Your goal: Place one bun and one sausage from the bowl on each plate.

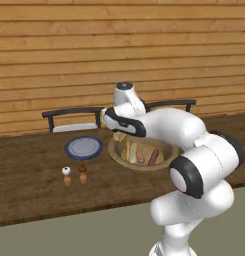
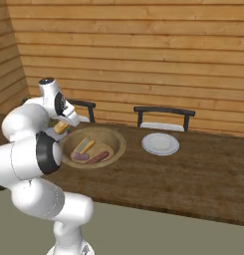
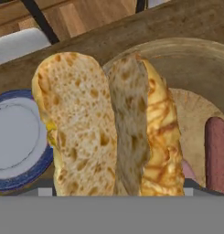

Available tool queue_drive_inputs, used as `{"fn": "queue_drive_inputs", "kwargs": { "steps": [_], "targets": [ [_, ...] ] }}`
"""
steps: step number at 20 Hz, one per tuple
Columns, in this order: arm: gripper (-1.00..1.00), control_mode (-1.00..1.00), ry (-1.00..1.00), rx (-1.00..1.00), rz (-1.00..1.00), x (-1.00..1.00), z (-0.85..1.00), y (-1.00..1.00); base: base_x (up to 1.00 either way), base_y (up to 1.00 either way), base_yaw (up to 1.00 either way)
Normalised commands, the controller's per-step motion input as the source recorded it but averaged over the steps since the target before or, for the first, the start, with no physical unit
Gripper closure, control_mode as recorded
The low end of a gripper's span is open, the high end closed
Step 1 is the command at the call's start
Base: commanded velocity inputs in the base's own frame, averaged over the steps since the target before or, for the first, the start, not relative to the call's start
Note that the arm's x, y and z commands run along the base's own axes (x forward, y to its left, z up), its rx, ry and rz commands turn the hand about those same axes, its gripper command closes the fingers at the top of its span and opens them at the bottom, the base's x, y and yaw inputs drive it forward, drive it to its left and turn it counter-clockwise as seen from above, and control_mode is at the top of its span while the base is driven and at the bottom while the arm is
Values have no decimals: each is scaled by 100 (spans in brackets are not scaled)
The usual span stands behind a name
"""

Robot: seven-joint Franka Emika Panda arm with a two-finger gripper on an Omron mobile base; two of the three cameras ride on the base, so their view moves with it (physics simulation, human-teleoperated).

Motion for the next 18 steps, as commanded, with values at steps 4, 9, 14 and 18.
{"fn": "queue_drive_inputs", "kwargs": {
  "steps": [4, 9, 14, 18],
  "targets": [
    [100, -100, 5, 0, 1, 2, -11, 100, 0, 0, 0],
    [100, -100, 14, 3, 3, 12, -69, 97, 0, 0, 0],
    [100, -100, 3, 0, 3, 41, -28, 14, 0, 0, 0],
    [100, -100, 2, 0, 0, 75, -47, 11, 0, 0, 0]
  ]
}}
